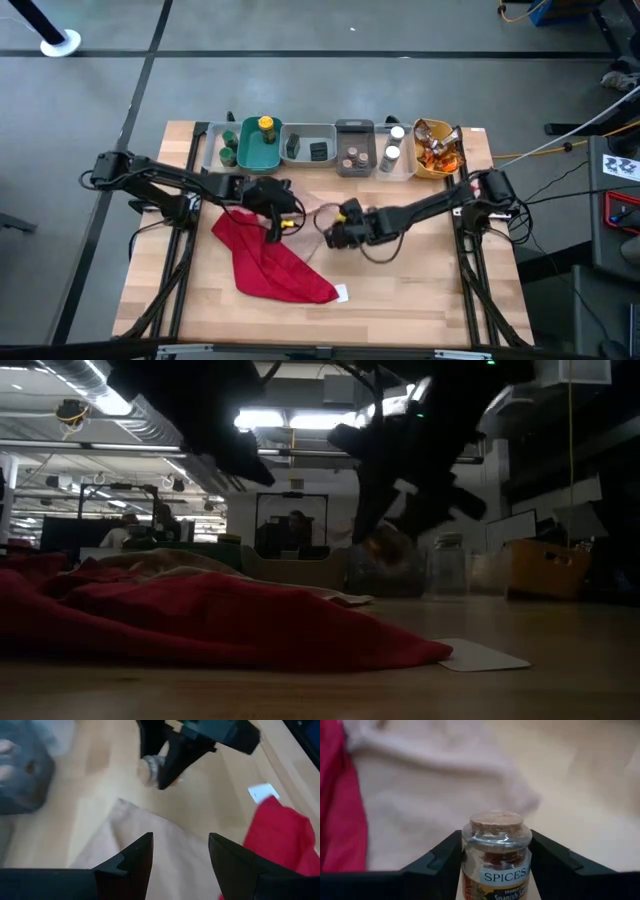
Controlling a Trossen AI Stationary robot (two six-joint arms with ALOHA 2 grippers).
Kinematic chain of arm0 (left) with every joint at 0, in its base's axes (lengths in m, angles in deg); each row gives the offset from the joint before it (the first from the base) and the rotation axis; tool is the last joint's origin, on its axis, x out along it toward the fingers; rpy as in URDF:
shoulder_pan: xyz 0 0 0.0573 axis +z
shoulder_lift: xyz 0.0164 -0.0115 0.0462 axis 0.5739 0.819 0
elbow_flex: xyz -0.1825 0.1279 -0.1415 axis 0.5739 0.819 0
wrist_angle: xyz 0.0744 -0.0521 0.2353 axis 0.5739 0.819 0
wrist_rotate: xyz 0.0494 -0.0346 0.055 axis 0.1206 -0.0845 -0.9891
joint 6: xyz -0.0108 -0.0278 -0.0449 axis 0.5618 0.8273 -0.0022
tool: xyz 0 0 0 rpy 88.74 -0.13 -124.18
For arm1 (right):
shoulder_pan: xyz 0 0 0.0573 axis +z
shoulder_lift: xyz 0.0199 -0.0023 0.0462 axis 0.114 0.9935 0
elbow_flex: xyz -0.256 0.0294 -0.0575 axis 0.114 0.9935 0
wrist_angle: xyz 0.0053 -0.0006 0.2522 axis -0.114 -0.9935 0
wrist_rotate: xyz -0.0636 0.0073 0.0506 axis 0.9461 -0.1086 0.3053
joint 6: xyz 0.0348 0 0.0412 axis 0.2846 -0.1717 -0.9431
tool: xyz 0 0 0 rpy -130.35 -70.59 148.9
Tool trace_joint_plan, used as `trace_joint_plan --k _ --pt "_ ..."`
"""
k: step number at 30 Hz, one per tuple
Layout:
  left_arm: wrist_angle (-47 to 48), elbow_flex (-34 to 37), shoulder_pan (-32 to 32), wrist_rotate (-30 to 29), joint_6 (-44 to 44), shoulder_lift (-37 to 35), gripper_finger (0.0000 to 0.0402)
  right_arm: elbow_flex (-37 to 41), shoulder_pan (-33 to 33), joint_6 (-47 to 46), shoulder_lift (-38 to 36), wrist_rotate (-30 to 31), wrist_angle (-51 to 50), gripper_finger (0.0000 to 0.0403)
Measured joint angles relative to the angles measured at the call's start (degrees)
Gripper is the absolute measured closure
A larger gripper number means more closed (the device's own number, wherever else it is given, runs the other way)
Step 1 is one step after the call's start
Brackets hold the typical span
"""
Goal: Sort spices by type
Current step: Put the brown seasoning bottle into the black bin
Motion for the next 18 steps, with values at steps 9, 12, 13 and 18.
trace_joint_plan --k 9,12,13,18 --pt "-0.7 0.0 5.6 0.0 -2.8 -5.8 0.0222 0.0 -10.3 17.4 -6.1 14.0 0.7 0.021" --pt "-1.6 0.0 7.5 0.0 -4.5 -6.6 0.0222 0.0 -15.5 23.4 -6.1 16.7 2.8 0.0209" --pt "-1.8 0.0 8.2 0.0 -4.8 -6.7 0.0222 0.0 -17.3 25.1 -5.6 17.1 4.4 0.0209" --pt "-2.0 0.0 11.6 0.0 -6.8 -6.7 0.0222 0.0 -26.2 34.4 -4.6 17.1 12.6 0.0209"
